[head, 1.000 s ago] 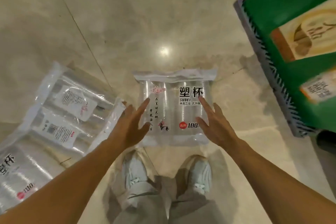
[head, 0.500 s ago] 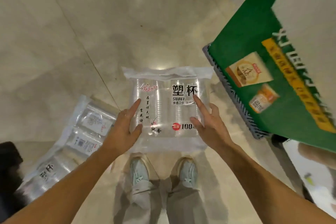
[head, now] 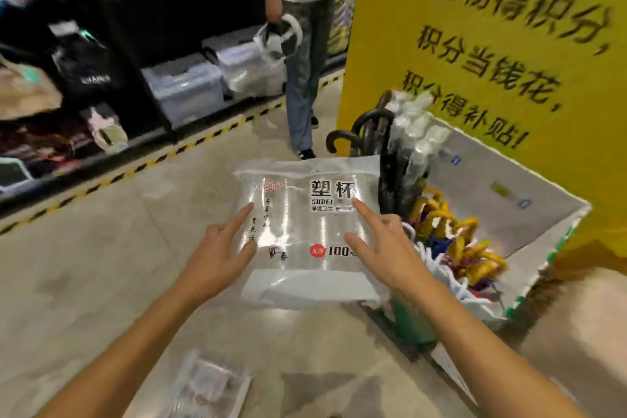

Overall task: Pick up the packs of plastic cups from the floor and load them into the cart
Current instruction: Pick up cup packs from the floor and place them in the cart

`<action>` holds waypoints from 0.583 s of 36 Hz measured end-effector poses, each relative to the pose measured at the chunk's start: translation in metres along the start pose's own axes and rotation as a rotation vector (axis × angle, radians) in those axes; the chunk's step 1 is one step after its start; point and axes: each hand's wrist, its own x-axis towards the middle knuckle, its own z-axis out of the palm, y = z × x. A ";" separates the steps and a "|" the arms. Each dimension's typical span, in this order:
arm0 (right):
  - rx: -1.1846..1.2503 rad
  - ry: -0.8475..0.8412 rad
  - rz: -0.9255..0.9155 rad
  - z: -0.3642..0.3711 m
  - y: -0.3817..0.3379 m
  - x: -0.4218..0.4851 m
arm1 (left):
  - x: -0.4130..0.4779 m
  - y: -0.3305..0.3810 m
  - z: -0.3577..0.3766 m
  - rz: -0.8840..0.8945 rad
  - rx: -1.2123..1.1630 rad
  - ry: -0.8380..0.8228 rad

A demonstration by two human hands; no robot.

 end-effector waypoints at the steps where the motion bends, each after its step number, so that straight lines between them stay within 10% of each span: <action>1: -0.006 0.027 0.005 -0.021 -0.009 -0.010 | 0.000 0.016 -0.015 0.035 0.005 -0.021; 21: 0.006 0.620 0.624 -0.195 -0.040 -0.366 | -0.094 0.292 -0.017 0.848 -0.037 -0.515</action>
